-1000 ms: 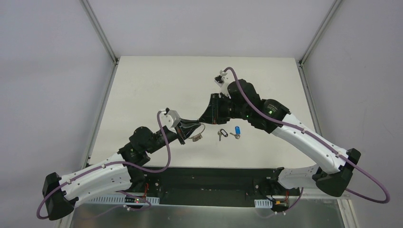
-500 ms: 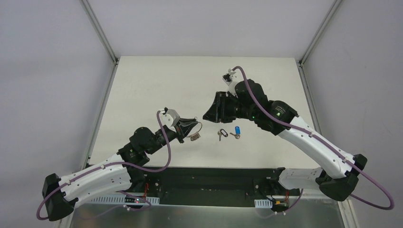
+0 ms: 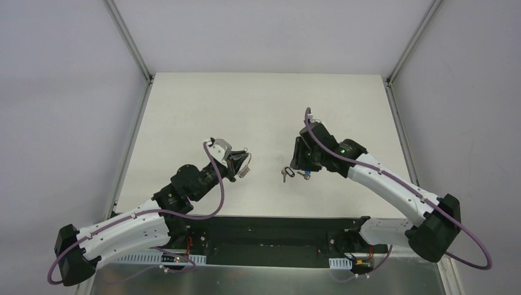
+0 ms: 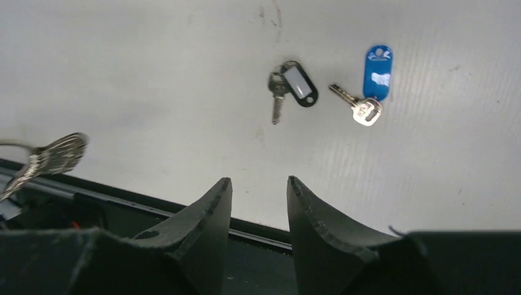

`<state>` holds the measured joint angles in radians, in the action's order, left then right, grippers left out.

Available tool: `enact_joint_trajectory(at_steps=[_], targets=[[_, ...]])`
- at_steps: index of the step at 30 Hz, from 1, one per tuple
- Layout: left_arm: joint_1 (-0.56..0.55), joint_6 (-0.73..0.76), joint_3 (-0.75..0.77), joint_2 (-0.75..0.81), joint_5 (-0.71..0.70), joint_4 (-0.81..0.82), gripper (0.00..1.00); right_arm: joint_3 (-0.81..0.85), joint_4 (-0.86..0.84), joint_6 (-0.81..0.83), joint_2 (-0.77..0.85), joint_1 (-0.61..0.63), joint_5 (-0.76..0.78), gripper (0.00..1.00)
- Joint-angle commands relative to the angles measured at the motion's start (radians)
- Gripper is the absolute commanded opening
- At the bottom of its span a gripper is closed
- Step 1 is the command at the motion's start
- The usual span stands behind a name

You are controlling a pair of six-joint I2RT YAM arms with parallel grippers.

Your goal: Put the keys on the keyring

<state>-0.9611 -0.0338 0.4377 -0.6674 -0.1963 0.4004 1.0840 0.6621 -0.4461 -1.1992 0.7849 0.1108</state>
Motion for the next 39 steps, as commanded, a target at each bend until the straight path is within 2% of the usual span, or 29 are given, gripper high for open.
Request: enact_joint_trajectory(at_steps=[1,5,22,30,39], targets=[[0.0,0.011,-0.016,-0.003,-0.079,0.022,0.0,-0.072,-0.045,-0.028,-0.066,-0.022,0.068,0.41],[0.0,0.01,-0.032,-0.002,-0.096,0.032,0.0,-0.091,-0.107,-0.04,-0.166,-0.028,0.053,0.41],[0.013,-0.008,-0.059,0.021,-0.113,0.023,0.0,0.101,-0.151,-0.052,-0.467,-0.026,0.136,0.45],[0.019,-0.021,-0.058,0.025,-0.126,0.007,0.0,0.165,-0.106,-0.048,-0.543,0.01,0.193,0.43],[0.022,-0.029,-0.059,0.035,-0.123,0.004,0.0,0.189,-0.055,-0.049,-0.589,0.059,0.249,0.37]])
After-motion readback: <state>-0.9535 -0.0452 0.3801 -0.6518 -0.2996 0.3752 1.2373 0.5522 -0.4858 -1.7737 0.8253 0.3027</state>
